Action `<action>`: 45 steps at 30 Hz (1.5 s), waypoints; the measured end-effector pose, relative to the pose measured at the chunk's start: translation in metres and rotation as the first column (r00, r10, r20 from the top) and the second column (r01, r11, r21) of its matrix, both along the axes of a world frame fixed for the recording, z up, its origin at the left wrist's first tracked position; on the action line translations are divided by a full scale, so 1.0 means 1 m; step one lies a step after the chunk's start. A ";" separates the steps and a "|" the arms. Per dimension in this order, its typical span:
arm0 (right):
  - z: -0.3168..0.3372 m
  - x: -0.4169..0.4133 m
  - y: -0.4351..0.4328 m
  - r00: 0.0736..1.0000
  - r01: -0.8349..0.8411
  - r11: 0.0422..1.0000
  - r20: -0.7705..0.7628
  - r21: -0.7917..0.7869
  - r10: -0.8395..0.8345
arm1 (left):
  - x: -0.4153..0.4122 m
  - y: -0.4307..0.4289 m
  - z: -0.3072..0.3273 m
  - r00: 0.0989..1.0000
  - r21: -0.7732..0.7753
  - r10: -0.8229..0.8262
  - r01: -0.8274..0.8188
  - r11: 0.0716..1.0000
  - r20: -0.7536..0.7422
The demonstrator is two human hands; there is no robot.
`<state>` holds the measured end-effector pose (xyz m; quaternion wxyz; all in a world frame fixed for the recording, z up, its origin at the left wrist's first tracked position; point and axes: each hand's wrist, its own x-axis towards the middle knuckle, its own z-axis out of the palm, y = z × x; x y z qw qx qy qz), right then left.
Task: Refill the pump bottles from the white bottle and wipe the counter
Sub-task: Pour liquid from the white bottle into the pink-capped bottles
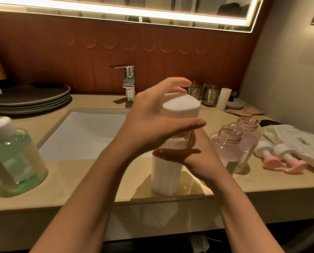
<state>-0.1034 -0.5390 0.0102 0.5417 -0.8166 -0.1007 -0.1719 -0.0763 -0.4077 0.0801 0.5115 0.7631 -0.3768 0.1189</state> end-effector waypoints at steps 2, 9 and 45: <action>0.001 0.000 0.000 1.000 -0.012 1.000 -0.009 0.003 0.012 | 0.006 0.008 0.004 0.989 0.012 -0.130 0.132 0.991 -0.075; 0.006 -0.003 0.003 1.000 0.030 0.999 0.002 -0.020 -0.030 | -0.004 -0.003 0.012 0.980 0.341 0.116 -0.165 0.925 0.161; 0.044 -0.009 0.006 0.933 0.360 0.933 -0.005 -0.011 -0.360 | 0.023 -0.014 -0.061 0.908 -0.471 0.245 -0.390 0.791 -0.341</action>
